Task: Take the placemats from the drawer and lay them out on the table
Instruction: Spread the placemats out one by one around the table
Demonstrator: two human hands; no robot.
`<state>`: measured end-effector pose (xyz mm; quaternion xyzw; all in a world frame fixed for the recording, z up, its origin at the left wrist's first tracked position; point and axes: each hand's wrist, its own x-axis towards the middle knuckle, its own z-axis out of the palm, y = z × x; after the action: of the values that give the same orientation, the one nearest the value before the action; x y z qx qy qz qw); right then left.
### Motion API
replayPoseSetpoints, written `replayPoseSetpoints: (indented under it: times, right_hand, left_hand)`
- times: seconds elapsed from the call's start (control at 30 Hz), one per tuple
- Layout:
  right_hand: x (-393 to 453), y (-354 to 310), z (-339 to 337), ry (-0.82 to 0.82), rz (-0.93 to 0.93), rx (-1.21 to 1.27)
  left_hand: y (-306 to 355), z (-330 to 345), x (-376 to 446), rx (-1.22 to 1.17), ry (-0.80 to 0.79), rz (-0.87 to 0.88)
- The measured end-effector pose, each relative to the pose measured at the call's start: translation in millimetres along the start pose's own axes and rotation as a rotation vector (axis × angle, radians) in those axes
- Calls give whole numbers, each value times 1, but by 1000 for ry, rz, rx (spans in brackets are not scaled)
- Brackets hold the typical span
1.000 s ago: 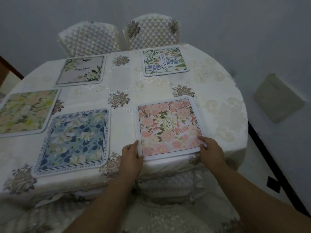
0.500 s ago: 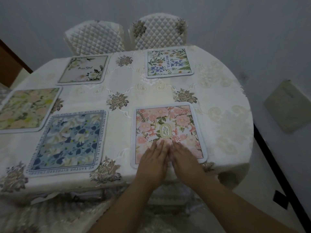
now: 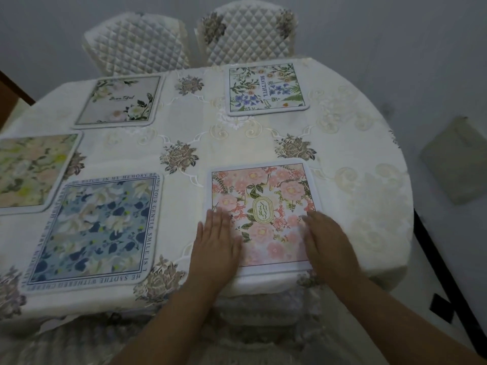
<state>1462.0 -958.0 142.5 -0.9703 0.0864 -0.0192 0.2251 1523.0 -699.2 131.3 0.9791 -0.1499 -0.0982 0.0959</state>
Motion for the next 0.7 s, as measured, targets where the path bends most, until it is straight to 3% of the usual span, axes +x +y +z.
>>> replayPoseSetpoints:
  times: [0.17,0.27,0.4,0.57,0.7]
  right_hand:
    - [114,-42,30,-100,-46,80]
    - [153,-44,46,-161,-53,-11]
    - [156,-19,48,-129,-156,-201]
    - [146,9,45,-43,49,-234]
    - [143,5,43,-19,77,-210]
  left_hand:
    - [31,-21,95,-71,67,116]
    - [35,-18,133,-51,-44,94]
    - [17,-1,144,36,-1,94]
    - [10,11,139,8,116,-137]
    - [13,9,135,-16,148,-173]
